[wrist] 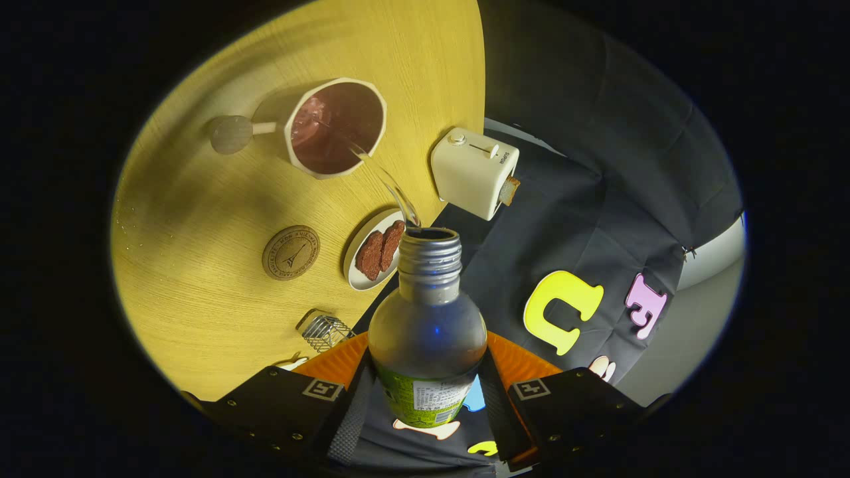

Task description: Take the bottle from table, then pour the juice into the cup, finally place the bottle on the coaster

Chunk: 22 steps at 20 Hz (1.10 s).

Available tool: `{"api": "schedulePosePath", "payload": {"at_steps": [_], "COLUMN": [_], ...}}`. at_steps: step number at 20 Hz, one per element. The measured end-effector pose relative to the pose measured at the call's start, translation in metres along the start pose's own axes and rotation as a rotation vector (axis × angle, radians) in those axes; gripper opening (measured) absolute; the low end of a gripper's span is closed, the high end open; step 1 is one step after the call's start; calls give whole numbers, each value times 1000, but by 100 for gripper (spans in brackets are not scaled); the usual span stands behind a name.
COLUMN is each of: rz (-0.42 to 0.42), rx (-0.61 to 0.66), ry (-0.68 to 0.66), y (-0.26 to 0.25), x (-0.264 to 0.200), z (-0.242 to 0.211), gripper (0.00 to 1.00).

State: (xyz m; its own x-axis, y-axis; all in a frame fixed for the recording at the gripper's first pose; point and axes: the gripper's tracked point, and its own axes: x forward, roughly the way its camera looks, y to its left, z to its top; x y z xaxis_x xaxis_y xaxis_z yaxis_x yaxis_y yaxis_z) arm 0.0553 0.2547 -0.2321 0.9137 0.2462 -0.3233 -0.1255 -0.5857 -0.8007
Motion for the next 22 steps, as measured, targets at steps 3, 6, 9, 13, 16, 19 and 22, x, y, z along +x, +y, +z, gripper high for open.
{"api": "schedulePosePath", "payload": {"at_steps": [3, 6, 9, 13, 16, 19, 22], "rz": [-8, 0, 1, 8, 9, 13, 16], "rx": [-8, -14, -26, -38, -47, -58, -61], "ry": [-6, -2, -3, -12, -19, -27, -37], "y": [-1, 2, 4, 7, 8, 10, 9], "x": [1, 2, 2, 6, 9, 11, 14], "z": [3, 3, 6, 12, 18, 23, 32], "gripper": [77, 77, 77, 77, 77, 77, 77]}}
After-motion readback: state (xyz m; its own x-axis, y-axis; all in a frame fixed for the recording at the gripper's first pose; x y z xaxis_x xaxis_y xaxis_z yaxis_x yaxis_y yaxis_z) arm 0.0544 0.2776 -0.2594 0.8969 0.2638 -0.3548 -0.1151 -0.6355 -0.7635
